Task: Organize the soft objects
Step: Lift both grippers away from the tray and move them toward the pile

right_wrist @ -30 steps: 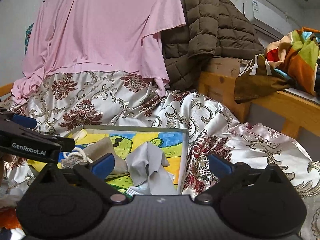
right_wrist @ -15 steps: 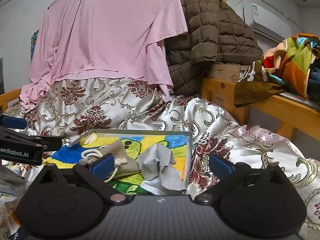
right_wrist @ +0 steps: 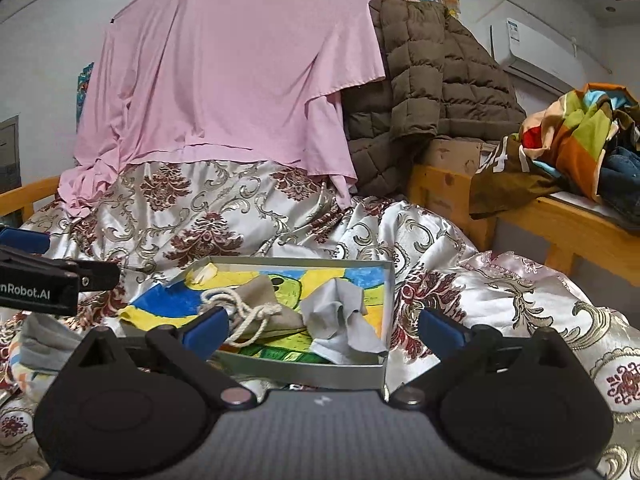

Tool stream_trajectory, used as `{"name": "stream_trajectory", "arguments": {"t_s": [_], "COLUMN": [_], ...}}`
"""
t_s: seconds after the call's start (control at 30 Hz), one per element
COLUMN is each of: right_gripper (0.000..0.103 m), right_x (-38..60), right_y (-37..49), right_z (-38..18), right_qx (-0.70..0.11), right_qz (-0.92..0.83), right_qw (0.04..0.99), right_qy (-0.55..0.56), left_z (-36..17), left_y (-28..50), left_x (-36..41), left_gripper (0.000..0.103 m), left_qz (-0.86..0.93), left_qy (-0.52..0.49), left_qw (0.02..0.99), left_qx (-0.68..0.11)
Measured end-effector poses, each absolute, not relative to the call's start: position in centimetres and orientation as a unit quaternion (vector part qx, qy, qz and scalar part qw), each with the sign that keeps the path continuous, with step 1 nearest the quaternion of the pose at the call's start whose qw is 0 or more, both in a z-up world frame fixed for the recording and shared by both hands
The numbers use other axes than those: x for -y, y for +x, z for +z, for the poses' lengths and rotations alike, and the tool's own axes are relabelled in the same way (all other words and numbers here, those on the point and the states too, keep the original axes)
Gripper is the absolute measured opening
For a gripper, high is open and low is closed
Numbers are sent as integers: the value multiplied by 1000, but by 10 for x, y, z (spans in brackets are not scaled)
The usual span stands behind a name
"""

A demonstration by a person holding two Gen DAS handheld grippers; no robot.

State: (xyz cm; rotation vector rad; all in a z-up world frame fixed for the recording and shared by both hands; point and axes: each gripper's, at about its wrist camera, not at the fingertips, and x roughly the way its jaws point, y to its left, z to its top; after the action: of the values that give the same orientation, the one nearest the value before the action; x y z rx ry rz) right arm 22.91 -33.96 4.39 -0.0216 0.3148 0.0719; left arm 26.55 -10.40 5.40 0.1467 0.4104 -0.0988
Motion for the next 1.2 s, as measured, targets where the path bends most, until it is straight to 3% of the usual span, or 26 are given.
{"name": "stream_trajectory", "arguments": {"t_s": [0.57, 1.2], "right_gripper": [103, 103], "right_x": [312, 282], "right_y": [142, 86], "right_z": [40, 18], "right_qx": [-128, -198], "right_qz": [49, 38], "right_qw": [991, 979], "right_qy": [13, -7], "left_z": [39, -2], "left_y": [175, 102], "left_x": [70, 30], "left_gripper": [102, 102], "left_qz": [-36, -61], "left_qy": [38, 9], "left_qw": [981, 975], "left_qx": [-188, -212]}}
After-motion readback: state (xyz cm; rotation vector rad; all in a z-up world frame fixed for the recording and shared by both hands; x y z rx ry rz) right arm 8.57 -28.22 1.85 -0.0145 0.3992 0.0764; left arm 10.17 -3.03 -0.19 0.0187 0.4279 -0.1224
